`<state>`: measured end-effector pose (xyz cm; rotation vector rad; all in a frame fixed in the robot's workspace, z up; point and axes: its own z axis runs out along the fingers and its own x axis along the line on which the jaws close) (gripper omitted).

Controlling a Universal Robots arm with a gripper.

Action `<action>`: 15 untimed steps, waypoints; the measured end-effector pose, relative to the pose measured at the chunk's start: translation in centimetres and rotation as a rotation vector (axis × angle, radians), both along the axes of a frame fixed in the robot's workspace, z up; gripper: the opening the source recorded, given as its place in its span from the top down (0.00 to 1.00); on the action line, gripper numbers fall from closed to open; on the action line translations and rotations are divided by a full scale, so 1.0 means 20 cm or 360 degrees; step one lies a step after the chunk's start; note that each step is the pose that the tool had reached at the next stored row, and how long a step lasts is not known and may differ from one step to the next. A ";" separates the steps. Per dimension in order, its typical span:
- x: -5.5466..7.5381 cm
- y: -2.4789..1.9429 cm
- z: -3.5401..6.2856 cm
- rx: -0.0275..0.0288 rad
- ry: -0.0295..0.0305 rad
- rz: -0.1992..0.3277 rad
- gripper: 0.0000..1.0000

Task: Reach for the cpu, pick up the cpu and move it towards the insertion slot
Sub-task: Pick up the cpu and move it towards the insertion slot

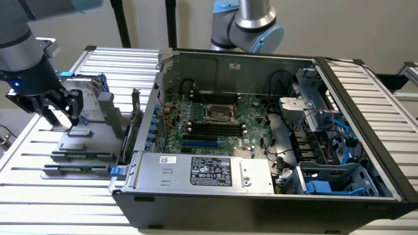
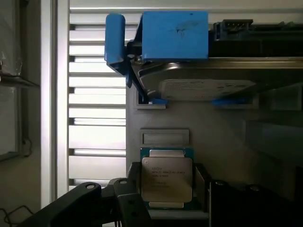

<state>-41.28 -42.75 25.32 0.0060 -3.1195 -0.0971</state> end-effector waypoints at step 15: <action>0.07 -0.021 0.341 0.00001 0.00005 0.0000 0.46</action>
